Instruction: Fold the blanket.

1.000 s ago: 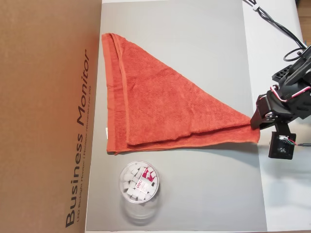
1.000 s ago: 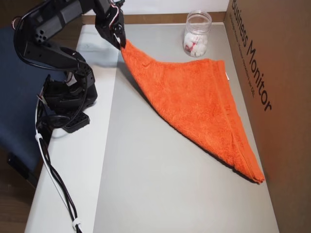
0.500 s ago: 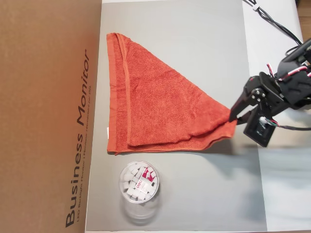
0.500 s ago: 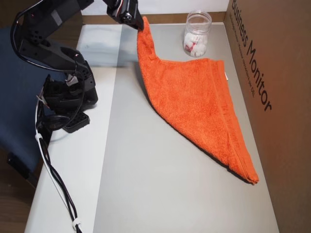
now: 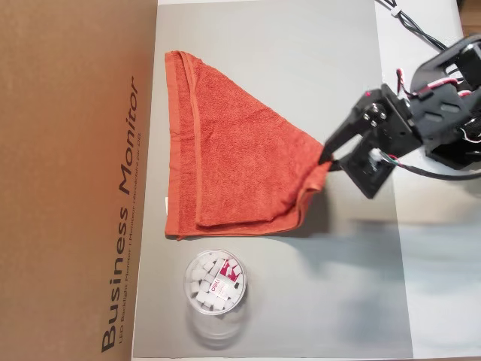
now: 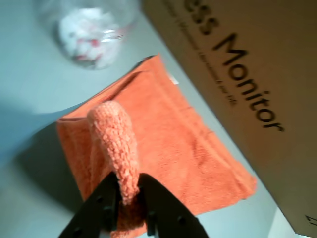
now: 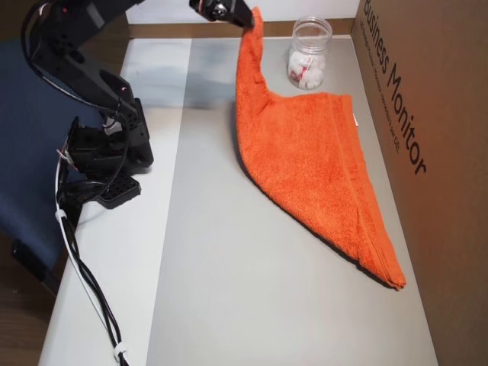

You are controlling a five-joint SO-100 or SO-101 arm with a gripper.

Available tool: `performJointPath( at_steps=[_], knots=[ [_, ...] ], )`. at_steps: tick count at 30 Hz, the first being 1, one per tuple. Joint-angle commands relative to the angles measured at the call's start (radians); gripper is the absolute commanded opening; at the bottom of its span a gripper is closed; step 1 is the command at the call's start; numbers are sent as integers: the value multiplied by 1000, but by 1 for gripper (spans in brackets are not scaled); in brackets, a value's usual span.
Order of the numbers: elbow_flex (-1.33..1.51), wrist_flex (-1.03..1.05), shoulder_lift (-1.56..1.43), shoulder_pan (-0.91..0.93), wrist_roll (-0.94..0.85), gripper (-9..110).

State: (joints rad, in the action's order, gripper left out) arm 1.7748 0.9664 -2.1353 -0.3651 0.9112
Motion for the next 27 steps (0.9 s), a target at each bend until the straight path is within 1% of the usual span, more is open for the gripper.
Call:
performJointPath(
  at_steps=[1, 4, 11, 27],
  knots=[
    [-192, -20, 110, 61, 63, 0],
    [-293, -23, 219, 124, 91, 0],
    [-454, -25, 420, 242, 94, 0],
    [-819, -25, 749, 371, 264, 0]
  ],
)
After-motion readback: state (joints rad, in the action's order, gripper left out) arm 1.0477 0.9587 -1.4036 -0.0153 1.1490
